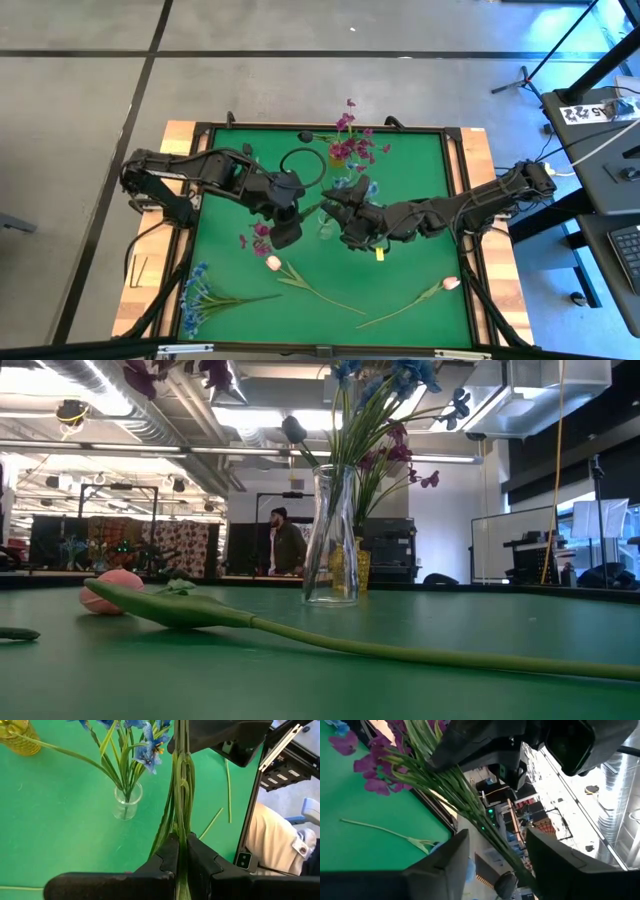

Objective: Sort flowers into vase by color
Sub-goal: Put the purple flowers into the yellow vase

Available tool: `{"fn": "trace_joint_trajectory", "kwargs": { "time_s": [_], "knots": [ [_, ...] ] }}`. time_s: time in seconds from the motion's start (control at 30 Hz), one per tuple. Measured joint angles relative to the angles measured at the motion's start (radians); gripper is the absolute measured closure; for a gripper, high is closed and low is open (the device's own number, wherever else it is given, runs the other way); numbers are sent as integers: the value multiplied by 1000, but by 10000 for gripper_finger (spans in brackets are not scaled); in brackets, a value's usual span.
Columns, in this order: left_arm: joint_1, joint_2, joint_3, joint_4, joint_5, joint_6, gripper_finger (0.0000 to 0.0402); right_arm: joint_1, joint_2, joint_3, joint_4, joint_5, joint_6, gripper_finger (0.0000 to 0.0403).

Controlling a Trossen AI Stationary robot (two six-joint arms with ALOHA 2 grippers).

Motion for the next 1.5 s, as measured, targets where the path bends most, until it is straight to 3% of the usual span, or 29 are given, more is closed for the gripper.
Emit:
{"fn": "trace_joint_trajectory", "kwargs": {
  "time_s": [0.3, 0.67, 1.5],
  "knots": [
    [0, 0, 0, -22, -19, 1, 386, 0, 0, 0, -7, -28, 25, 318],
    [0, 0, 0, -23, -46, 52, 386, 0, 0, 0, -5, -20, 28, 396],
    [0, 0, 0, -22, -54, 132, 385, -1, -2, 0, -4, 17, 28, 402]
  ]
}}
